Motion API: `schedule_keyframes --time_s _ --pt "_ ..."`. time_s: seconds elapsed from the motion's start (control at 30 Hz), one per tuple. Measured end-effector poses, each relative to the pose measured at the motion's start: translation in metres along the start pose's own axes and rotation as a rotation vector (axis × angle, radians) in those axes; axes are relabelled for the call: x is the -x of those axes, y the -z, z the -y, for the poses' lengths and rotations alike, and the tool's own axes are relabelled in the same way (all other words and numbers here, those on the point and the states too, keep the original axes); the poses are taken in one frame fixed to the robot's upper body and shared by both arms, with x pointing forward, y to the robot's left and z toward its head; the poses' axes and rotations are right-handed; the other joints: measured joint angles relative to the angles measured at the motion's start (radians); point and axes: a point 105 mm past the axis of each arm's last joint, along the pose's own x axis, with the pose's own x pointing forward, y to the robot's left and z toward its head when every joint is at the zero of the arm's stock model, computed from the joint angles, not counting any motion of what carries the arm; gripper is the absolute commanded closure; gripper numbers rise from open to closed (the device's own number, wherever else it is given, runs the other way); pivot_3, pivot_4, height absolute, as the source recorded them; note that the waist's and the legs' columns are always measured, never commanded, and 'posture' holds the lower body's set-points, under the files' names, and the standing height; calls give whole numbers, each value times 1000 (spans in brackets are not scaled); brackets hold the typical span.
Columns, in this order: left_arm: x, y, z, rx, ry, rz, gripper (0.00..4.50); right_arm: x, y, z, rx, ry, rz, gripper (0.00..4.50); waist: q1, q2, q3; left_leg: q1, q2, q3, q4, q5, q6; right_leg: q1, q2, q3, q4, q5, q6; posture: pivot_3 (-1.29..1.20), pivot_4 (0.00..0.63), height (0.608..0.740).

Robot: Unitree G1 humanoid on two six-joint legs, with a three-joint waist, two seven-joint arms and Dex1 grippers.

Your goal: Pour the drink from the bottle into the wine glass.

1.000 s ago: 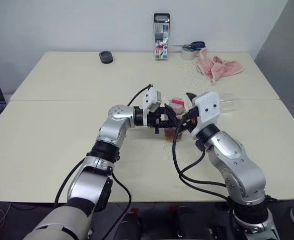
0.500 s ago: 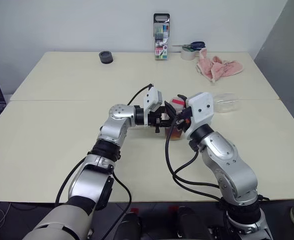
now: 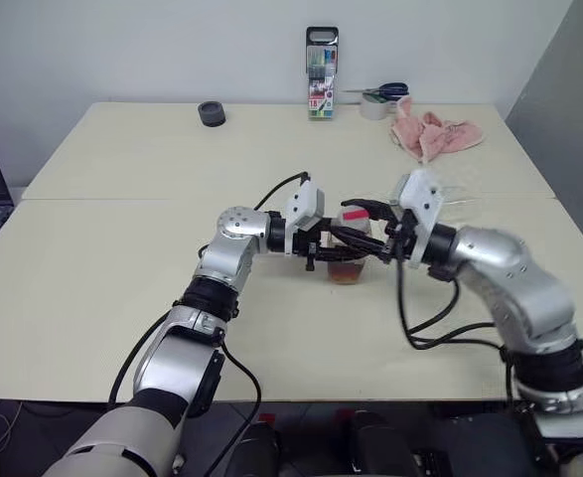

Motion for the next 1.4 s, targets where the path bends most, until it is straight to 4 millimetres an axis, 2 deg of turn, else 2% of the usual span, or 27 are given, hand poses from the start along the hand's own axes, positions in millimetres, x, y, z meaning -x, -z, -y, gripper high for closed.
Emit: schedule_keyframes --time_s 0.07,0.17,0.27,0.4,0.57,0.83,1.03,1.23,1.27,1.4 --pt "-1 0 1 5 9 -2 2725 1 1 0 -27 -8 3 2565 -2 0 0 0 0 0 0 0 0 -1 0 1 0 0 0 0 150 740" --pt "1 2 -1 18 -3 -10 2731 2 0 1 -52 12 27 1529 -2 0 0 -1 0 0 1 0 0 -1 -1 1 0 0 0 0 150 740" --pt "13 5 -9 35 -72 -22 2731 12 -10 11 -15 112 47 508 1 0 0 -1 0 0 1 0 0 -1 -1 0 1 0 0 0 150 740" --pt "13 10 -15 61 -123 -21 2731 19 -13 0 -5 231 63 463 3 0 0 -2 0 -1 1 0 0 -1 -1 0 0 0 0 0 150 740" --pt "7 11 -18 61 -136 -16 2731 7 -3 -14 -60 445 81 463 3 0 0 -2 -1 -1 1 0 -1 -1 -1 1 1 0 0 0 150 740" --pt "3 11 -21 27 -142 -28 2731 -9 -2 -8 -62 664 102 463 0 0 0 -1 0 0 1 2 -3 -2 0 1 1 0 0 0 150 740" --pt "3 10 -20 11 -141 -32 2731 -16 1 -6 -61 712 104 463 0 0 0 -1 0 0 1 1 -2 -2 0 1 1 0 0 0 150 740" --pt "2 10 -20 9 -141 -32 2731 -21 2 -9 -73 707 111 2480 0 0 0 -1 -1 0 1 1 -1 -2 0 1 1 0 0 0 150 740" --pt "3 10 -21 7 -142 -31 2731 -21 2 -9 -73 708 115 2648 0 0 0 -1 0 -1 1 1 -1 -2 0 1 1 0 0 0 150 740" --pt "3 10 -21 5 -142 -31 2732 -22 2 -9 -67 710 120 2643 0 0 0 -1 -1 0 1 0 -1 -2 0 1 1 0 0 0 150 740"
